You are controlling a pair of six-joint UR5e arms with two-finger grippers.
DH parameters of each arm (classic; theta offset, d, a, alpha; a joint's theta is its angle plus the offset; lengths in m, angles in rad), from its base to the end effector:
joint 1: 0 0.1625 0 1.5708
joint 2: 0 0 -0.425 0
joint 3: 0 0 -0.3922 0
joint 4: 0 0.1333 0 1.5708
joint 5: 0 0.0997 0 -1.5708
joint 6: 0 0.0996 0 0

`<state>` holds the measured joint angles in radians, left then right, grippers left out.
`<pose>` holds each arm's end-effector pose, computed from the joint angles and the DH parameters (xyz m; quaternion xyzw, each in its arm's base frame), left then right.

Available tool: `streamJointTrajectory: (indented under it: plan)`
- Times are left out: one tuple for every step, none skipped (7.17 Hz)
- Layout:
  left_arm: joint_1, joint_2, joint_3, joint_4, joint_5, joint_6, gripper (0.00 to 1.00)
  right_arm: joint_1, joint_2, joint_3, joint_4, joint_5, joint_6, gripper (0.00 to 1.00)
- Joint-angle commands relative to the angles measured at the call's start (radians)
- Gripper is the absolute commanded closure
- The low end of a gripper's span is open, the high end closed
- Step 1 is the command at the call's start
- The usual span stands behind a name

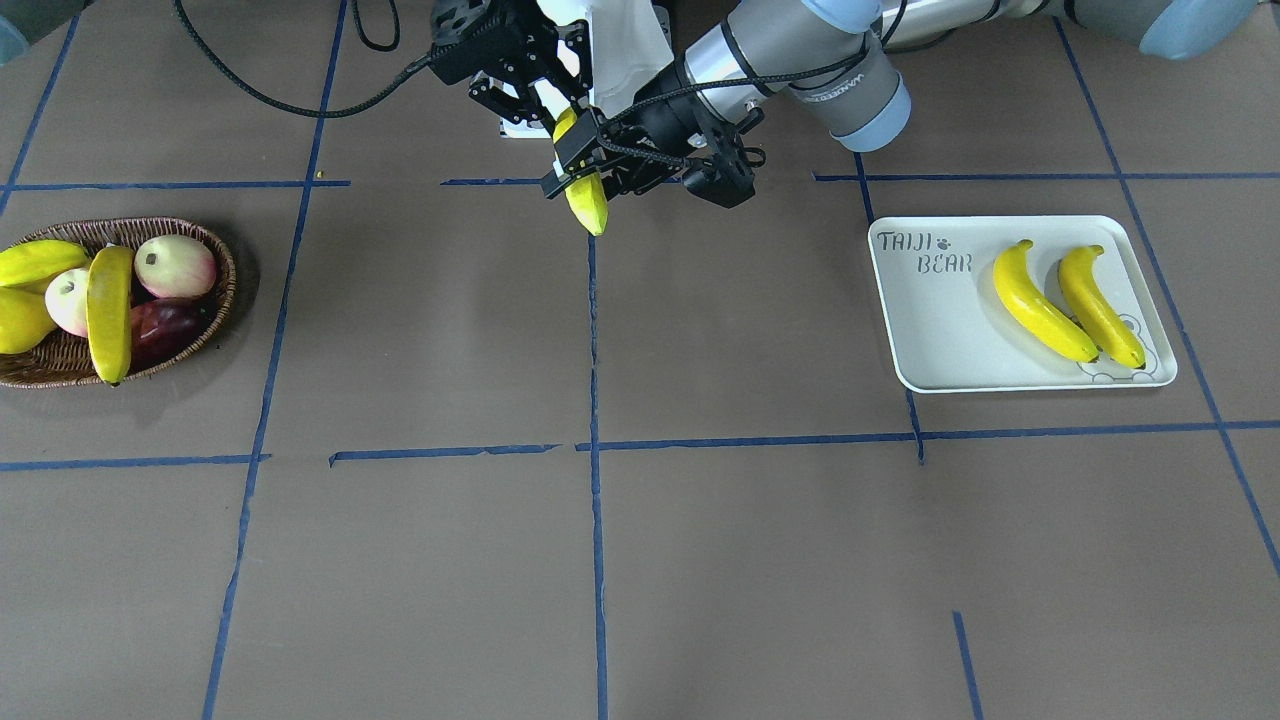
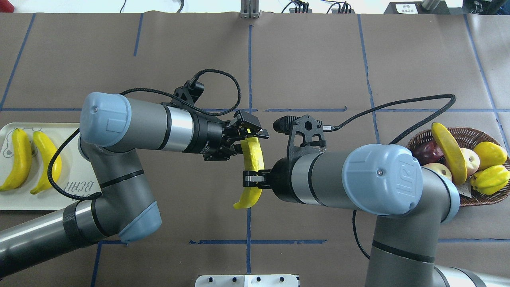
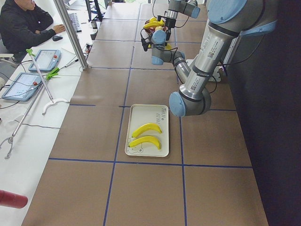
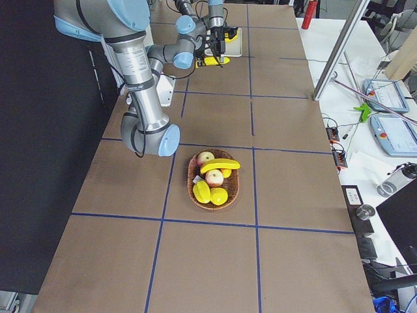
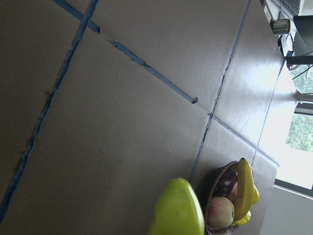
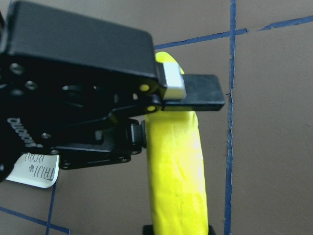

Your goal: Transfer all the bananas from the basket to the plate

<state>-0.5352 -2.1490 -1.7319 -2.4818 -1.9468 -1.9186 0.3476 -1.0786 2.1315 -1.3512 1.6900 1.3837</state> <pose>0.4724 -0.3925 0.1474 -0.0587 0.7304 -0.1606 0.6613 -0.4464 -0.2909 0.1301 0.1105 -0.5847 0.0291 0.8032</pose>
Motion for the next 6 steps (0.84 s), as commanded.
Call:
streamJointTrajectory:
  plan:
    - [-0.002, 0.003, 0.002, -0.008, 0.0, 0.001, 1.0, 0.001, -0.001, 0.01, 0.0, 0.001, 0.008, 0.0]
    - [-0.003, 0.004, 0.002, -0.008, 0.0, 0.0, 1.0, 0.001, -0.001, 0.016, 0.0, 0.002, 0.017, 0.0]
    - [-0.008, 0.004, 0.0, -0.006, 0.0, 0.0, 1.0, 0.002, -0.004, 0.025, -0.002, 0.004, 0.017, 0.0]
    - [-0.026, 0.006, 0.003, -0.002, 0.0, 0.007, 1.0, 0.005, -0.009, 0.042, -0.009, 0.007, 0.015, 0.0]
    - [-0.064, 0.035, 0.002, 0.033, -0.021, 0.006, 1.0, 0.016, -0.015, 0.068, -0.015, 0.025, 0.015, 0.0]
    - [-0.104, 0.09, -0.003, 0.141, -0.052, 0.053, 1.0, 0.043, -0.036, 0.076, -0.016, 0.043, 0.015, 0.0]
